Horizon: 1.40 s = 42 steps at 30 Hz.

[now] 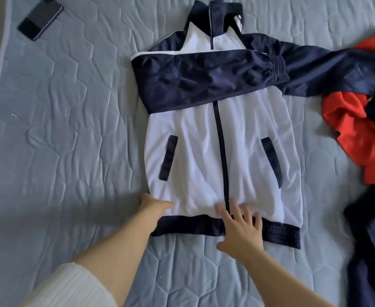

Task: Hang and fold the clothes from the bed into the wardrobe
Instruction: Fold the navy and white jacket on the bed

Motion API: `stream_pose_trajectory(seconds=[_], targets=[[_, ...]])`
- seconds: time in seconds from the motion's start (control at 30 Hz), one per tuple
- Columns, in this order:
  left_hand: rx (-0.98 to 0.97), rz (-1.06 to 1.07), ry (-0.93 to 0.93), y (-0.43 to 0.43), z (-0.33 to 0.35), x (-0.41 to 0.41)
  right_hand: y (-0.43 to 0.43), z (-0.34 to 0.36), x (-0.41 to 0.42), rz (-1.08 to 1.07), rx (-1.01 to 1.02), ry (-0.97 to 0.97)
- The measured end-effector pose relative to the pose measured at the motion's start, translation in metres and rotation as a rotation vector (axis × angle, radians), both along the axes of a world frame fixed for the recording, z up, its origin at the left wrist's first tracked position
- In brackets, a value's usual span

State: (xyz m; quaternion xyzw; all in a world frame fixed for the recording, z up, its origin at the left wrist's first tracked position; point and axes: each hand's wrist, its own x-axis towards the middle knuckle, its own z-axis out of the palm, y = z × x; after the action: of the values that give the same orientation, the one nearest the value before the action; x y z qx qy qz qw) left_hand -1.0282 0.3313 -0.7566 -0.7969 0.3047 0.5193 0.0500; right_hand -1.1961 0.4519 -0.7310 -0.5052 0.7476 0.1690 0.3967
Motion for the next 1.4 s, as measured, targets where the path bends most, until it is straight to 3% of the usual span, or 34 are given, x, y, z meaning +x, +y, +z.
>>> stream_pose_trajectory(seconds=[0.17, 0.4, 0.67, 0.97, 1.03, 1.13, 1.27, 1.4], targets=[[-0.071, -0.153, 0.077, 0.015, -0.015, 0.024, 0.009, -0.023, 0.0, 0.158, -0.128, 0.187], [-0.118, -0.204, 0.104, 0.011, 0.003, 0.068, 0.004, -0.016, 0.013, 0.117, -0.164, 0.089], [0.026, -0.373, -0.037, 0.066, 0.028, 0.145, 0.049, 0.001, 0.074, 0.075, 0.041, -0.226], [0.1, -0.429, -0.11, 0.095, 0.03, 0.181, 0.07, 0.011, 0.106, 0.092, 0.279, -0.318], [-0.043, -0.413, -0.218, 0.086, 0.03, 0.174, 0.056, 0.013, 0.1, -0.037, 0.219, -0.326], [-0.268, -0.315, -0.261, 0.061, 0.029, 0.152, 0.023, 0.018, 0.085, -0.45, 0.079, -0.343], [-0.226, -0.023, 0.035, 0.015, 0.028, 0.094, -0.028, 0.018, 0.054, -0.943, -0.077, -0.394], [-0.129, 0.424, 0.345, -0.034, 0.024, 0.043, -0.082, 0.01, 0.024, -1.282, -0.205, -0.537]])
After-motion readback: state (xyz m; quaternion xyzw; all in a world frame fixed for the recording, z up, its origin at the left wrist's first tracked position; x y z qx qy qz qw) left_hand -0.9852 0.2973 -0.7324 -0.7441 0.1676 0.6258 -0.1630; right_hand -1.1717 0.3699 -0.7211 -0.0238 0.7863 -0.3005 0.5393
